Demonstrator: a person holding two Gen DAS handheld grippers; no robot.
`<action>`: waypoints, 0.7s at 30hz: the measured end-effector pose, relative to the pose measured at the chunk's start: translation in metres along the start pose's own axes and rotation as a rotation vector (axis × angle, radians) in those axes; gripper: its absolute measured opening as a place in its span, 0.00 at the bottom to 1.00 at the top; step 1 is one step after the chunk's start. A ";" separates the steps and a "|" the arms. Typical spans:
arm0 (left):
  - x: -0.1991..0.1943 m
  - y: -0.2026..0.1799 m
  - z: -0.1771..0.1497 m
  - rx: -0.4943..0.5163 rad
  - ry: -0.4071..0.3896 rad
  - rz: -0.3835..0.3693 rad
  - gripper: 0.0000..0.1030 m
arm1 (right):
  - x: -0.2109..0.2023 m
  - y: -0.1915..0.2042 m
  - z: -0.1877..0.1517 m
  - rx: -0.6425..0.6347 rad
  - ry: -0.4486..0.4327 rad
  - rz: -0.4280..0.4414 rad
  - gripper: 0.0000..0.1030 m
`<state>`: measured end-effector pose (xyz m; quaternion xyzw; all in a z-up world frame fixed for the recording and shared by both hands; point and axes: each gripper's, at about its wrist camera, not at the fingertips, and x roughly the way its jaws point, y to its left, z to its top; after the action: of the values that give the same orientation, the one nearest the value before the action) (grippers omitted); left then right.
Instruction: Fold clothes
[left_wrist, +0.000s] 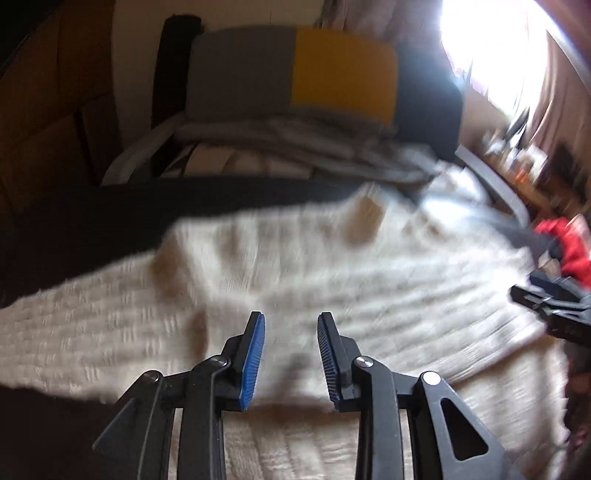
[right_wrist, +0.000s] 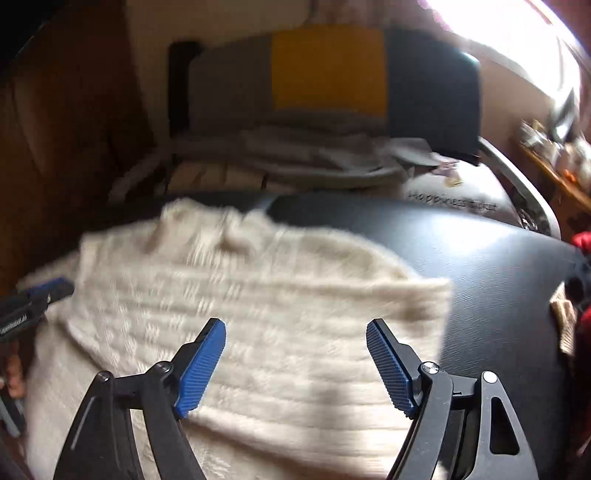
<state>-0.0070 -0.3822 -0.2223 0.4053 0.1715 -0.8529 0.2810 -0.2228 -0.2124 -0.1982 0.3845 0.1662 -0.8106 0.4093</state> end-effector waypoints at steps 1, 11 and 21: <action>0.000 0.001 -0.003 -0.022 -0.007 -0.010 0.30 | 0.008 0.005 -0.006 -0.017 0.025 -0.027 0.77; -0.022 0.008 0.051 -0.097 -0.061 -0.371 0.35 | 0.014 -0.011 -0.012 0.019 0.004 0.023 0.89; 0.074 -0.088 0.153 0.076 0.211 -0.687 0.37 | 0.040 0.033 0.026 -0.153 -0.058 0.304 0.92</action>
<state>-0.1901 -0.4175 -0.1811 0.4200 0.2941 -0.8567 -0.0566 -0.2241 -0.2685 -0.2104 0.3493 0.1557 -0.7350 0.5600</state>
